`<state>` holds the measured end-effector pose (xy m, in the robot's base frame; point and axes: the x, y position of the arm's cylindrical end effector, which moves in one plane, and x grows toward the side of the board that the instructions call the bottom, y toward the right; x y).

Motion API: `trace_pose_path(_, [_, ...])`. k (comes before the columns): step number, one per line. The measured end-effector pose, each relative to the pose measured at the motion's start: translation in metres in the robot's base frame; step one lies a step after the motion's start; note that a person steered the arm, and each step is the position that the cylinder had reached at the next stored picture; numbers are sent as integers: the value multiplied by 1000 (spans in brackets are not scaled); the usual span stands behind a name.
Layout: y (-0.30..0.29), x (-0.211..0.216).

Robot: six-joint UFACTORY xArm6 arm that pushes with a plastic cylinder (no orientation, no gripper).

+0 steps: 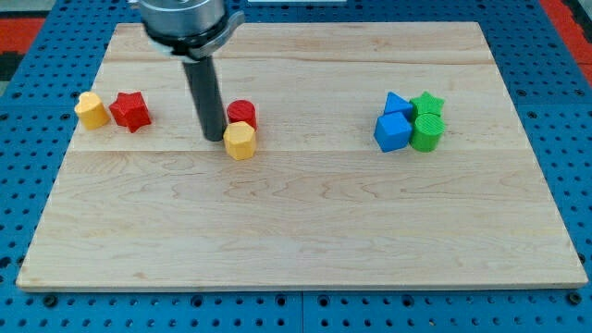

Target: Push the yellow heart and the red star into red circle

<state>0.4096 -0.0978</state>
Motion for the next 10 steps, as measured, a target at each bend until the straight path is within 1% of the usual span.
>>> trace_pose_path(1, [-69,33])
trace_pose_path(2, [-156,46])
trace_pose_path(3, [-207,3])
trace_pose_path(4, [-206,-1])
trace_pose_path(5, [-204,-49])
trace_pose_path(6, [-193,-56])
trace_pose_path(7, [-130,-47])
trace_pose_path(8, [-92,-47])
trace_pose_path(9, [-184,-64])
trace_pose_path(10, [-201,-35])
